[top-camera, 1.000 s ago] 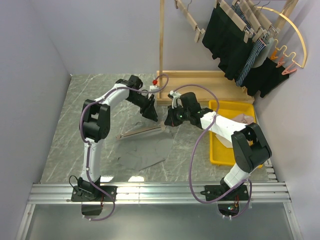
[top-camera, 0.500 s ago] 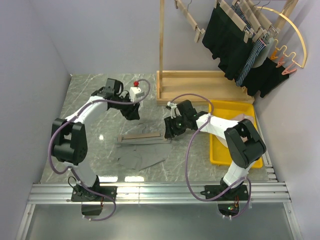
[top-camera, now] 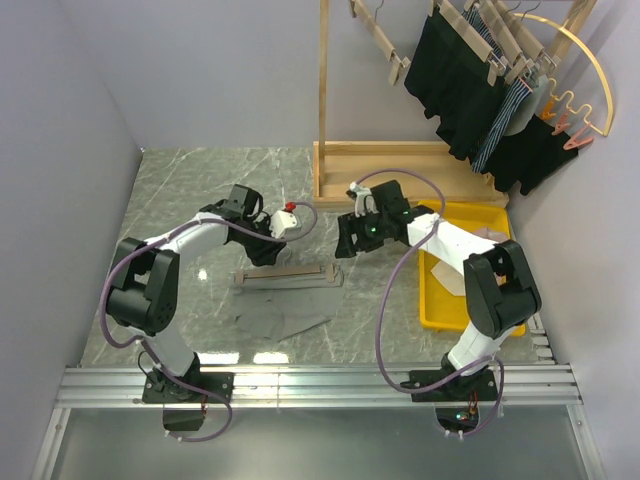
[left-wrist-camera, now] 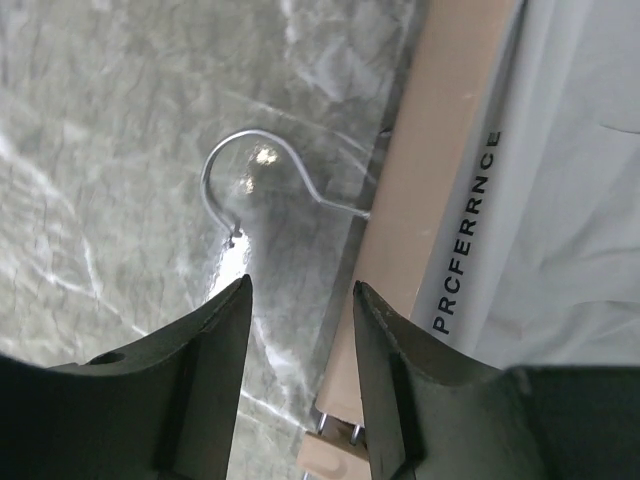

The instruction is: Clip the underwear to the hanger

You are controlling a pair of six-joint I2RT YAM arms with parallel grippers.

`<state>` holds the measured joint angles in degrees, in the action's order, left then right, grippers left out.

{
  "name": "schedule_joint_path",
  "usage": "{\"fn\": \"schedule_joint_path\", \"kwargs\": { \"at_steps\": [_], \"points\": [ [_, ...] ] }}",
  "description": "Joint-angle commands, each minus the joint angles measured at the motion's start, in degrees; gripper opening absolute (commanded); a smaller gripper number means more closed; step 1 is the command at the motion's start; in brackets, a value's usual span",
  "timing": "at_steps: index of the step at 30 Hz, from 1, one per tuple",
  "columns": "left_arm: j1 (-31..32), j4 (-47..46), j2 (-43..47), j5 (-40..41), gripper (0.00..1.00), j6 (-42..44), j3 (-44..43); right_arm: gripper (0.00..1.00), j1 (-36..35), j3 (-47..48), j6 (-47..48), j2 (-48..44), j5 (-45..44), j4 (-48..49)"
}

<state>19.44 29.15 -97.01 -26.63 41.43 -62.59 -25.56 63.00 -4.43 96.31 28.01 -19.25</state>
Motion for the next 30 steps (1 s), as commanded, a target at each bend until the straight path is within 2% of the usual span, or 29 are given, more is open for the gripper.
{"fn": "schedule_joint_path", "kwargs": {
  "at_steps": [1,12,19,30],
  "points": [
    [0.68,0.03,0.95,-0.61,0.50,3.48,-0.87,0.77,2.70,2.56,0.91,-2.88,3.01,-2.46],
    [2.71,3.02,1.56,-2.28,0.50,7.43,1.23,0.78,7.80,6.42,2.05,-2.54,6.62,-5.54],
    [3.23,2.67,0.95,-2.02,0.49,8.67,3.35,0.78,8.34,8.72,1.97,-1.30,9.61,-6.59],
    [3.41,5.30,0.95,-4.21,0.50,9.46,1.16,0.78,8.77,8.89,2.41,-0.86,9.96,-7.56]
  ]
}}
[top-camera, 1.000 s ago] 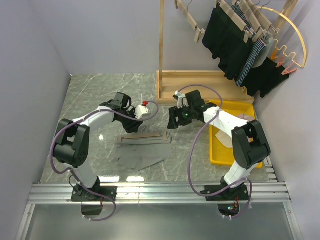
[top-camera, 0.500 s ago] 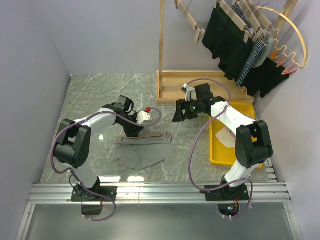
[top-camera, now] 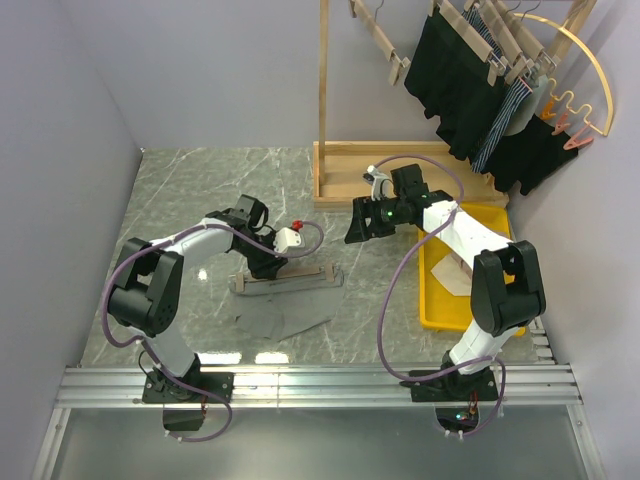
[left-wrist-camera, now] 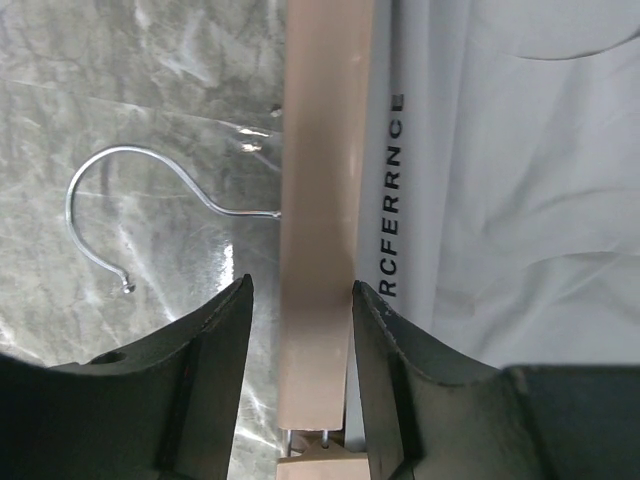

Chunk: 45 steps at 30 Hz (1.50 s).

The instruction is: Clip the underwear to the hanger

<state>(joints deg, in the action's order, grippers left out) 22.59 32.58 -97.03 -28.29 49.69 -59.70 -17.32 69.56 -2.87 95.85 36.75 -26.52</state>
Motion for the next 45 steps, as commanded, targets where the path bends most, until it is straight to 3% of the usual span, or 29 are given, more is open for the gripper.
{"fn": "schedule_joint_path", "kwargs": {
  "at_steps": [1,18,25,28,32,35,45],
  "points": [
    [0.26,1.96,1.23,-2.64,0.50,1.02,-1.91,0.78,0.45,2.33,0.85,-0.23,1.30,-0.20],
    [0.79,-0.23,-2.02,0.61,0.52,2.16,-0.86,0.80,0.71,3.13,0.77,0.47,0.78,-0.46],
    [0.88,-3.22,-4.48,3.16,0.47,2.69,-0.15,0.80,0.54,3.30,0.76,0.83,0.60,-0.28],
    [0.96,-3.05,-5.18,3.51,0.39,3.04,-0.68,0.80,0.54,3.48,0.76,1.09,0.60,-0.20],
    [0.96,-1.82,-3.96,2.72,0.12,3.31,-1.91,0.80,0.62,4.18,0.59,1.53,1.47,-0.20],
    [0.97,-1.90,-0.62,1.75,0.00,3.22,-2.43,0.81,0.54,4.62,0.24,1.70,2.79,0.33],
    [2.89,-4.54,10.54,1.14,0.00,7.96,-4.11,0.82,0.54,9.89,-3.62,1.27,9.83,1.48]
  ]
}}
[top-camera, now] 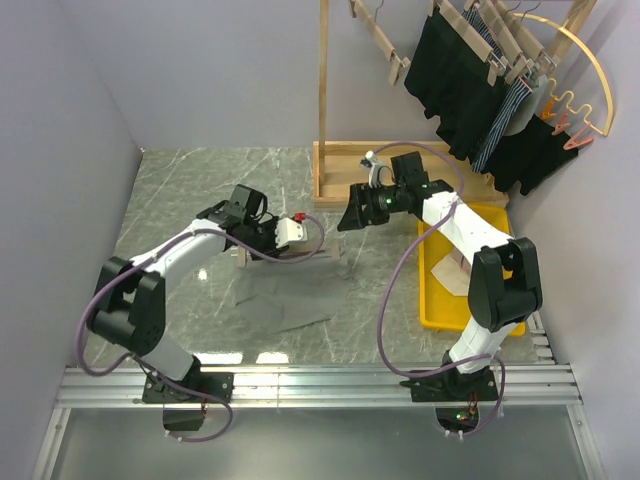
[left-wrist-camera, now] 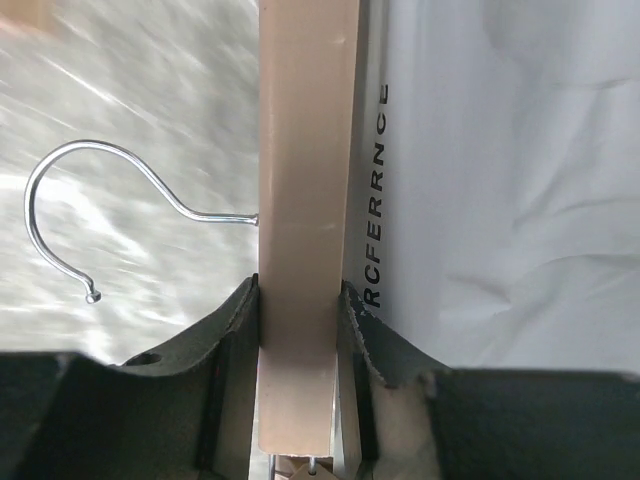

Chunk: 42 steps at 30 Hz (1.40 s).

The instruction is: Clip the underwear to the hanger

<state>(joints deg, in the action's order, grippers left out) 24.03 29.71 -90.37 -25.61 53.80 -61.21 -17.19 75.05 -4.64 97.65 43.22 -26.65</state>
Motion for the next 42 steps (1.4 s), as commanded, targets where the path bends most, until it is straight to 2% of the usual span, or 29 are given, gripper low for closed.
{"fn": "schedule_joint_path", "kwargs": {
  "at_steps": [1,4,7,14,17,34,42],
  "points": [
    [1.72,-1.07,4.32,-1.99,0.00,4.90,-2.60,0.82,0.40,6.32,-2.82,-0.70,3.36,1.26],
    [2.95,-2.02,6.60,-2.69,0.00,7.89,-1.20,0.81,0.49,9.67,-3.53,-1.75,4.41,0.11],
    [4.18,-3.43,8.27,-1.99,0.00,10.27,-0.23,0.76,0.14,11.17,-2.92,-2.81,6.52,-2.52],
    [5.41,-7.39,9.24,-2.52,0.00,10.00,-2.07,0.61,-3.98,7.31,2.62,-5.09,6.96,-9.11],
    [6.20,-8.18,9.51,-2.34,0.00,10.80,-2.60,0.59,-6.18,6.43,4.12,-5.62,6.44,-11.05],
    [12.00,-9.68,13.20,-1.64,0.00,16.07,0.39,0.55,-7.51,8.71,10.17,-6.68,2.22,-17.02],
    [12.00,-10.55,14.08,-2.78,0.00,15.54,0.74,0.55,-7.42,5.38,13.08,-8.61,-0.51,-17.03]
  ]
}}
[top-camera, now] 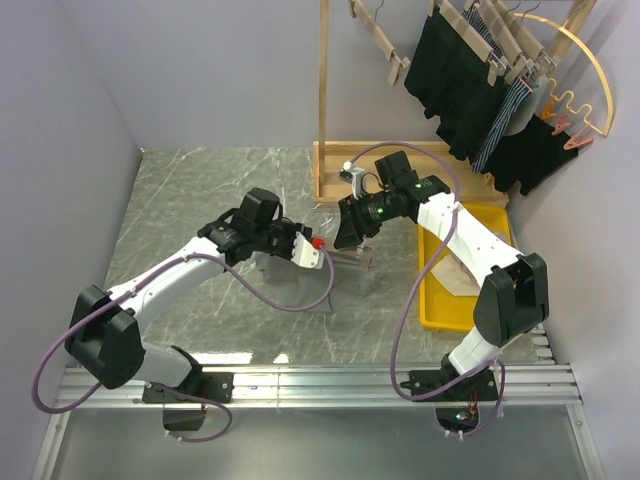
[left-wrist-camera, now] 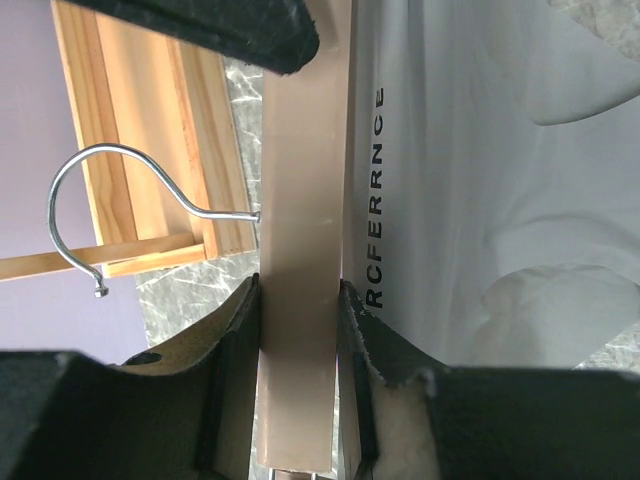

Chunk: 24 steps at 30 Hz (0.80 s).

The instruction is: Clip the underwear to the hanger

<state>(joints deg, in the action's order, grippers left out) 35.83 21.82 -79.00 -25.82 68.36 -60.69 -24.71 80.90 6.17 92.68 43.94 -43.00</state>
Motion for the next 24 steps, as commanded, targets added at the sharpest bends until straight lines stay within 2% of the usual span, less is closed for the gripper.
{"fn": "schedule_joint_path", "kwargs": {
  "at_steps": [1,7,18,24],
  "points": [
    [0.20,-3.10,2.63,-2.65,0.00,0.81,0.30,0.55,0.10,-0.48,2.70,-3.56,-1.14,-0.77],
    [0.20,-5.29,2.19,-2.65,0.00,-1.82,-0.14,0.44,0.10,-1.27,2.79,-3.21,1.66,-1.38],
    [0.20,-8.28,2.80,-2.83,0.00,-3.05,0.83,0.34,0.10,-1.01,3.58,-1.02,5.27,-4.37],
    [0.11,-10.48,3.15,-2.30,0.00,-4.46,1.62,0.20,0.98,0.04,3.05,0.56,8.69,-5.86]
  ]
}}
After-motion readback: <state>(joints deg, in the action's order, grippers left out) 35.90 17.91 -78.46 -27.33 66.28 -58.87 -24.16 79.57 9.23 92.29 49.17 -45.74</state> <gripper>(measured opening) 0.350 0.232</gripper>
